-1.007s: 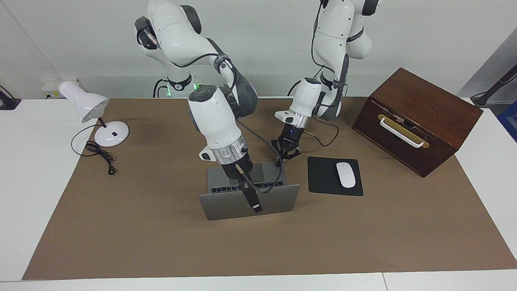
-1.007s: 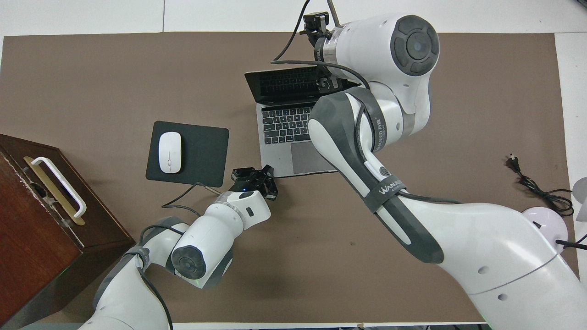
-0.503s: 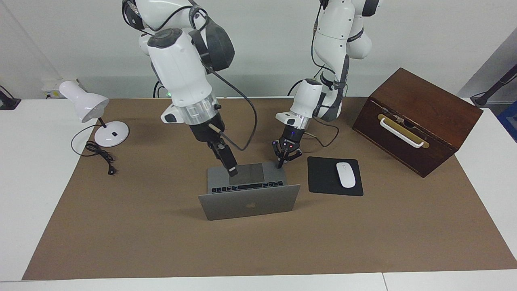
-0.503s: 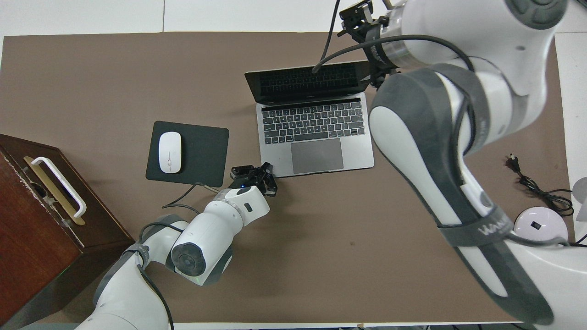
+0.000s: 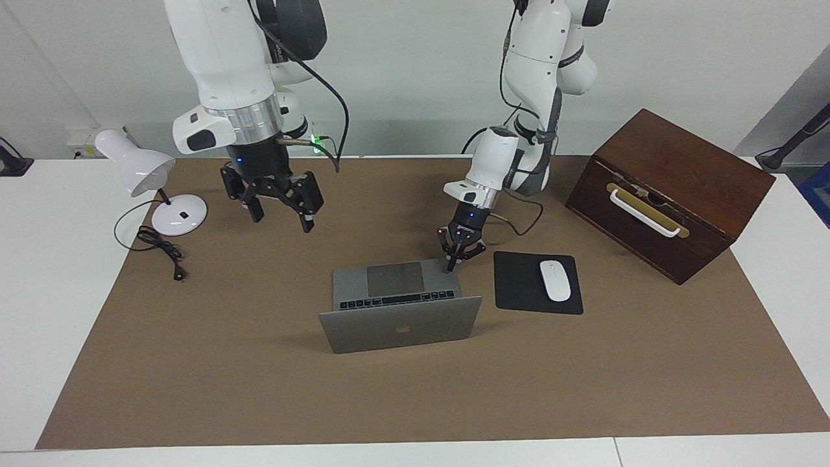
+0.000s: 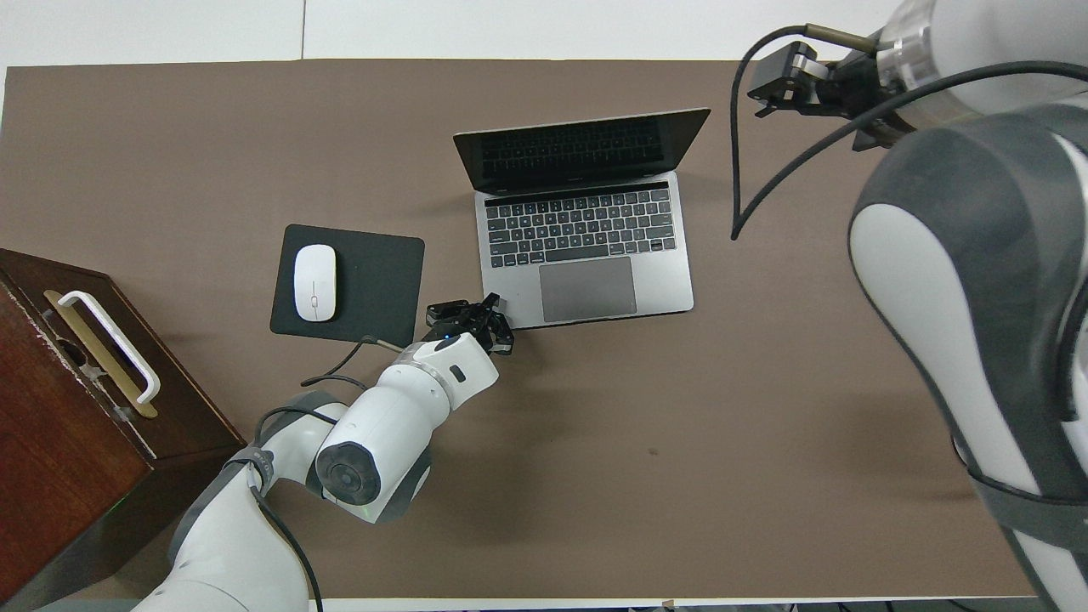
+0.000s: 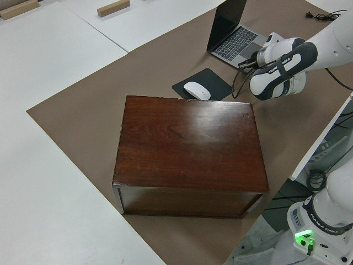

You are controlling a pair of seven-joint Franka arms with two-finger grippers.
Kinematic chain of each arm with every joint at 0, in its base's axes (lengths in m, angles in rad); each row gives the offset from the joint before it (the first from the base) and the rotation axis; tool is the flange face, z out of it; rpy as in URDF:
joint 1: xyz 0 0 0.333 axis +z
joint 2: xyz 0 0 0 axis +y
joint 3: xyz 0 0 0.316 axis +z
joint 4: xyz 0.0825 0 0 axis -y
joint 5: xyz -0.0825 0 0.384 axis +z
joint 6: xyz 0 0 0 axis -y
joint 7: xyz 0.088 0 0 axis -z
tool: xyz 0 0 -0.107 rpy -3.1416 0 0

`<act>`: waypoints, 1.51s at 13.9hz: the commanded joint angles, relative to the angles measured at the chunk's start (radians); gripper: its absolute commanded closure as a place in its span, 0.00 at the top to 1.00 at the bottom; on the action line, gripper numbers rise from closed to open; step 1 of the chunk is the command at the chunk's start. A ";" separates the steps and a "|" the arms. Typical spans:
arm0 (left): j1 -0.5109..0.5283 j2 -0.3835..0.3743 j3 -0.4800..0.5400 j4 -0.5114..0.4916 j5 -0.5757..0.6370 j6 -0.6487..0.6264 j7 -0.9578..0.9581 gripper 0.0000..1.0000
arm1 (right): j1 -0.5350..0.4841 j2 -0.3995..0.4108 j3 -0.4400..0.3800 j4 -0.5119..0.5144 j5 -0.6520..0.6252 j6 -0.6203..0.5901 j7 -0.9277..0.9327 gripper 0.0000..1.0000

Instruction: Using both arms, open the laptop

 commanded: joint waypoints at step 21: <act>0.370 -0.357 0.015 0.371 0.002 -1.106 0.077 0.00 | -0.114 -0.369 -0.182 -0.413 0.042 -0.057 -0.548 1.00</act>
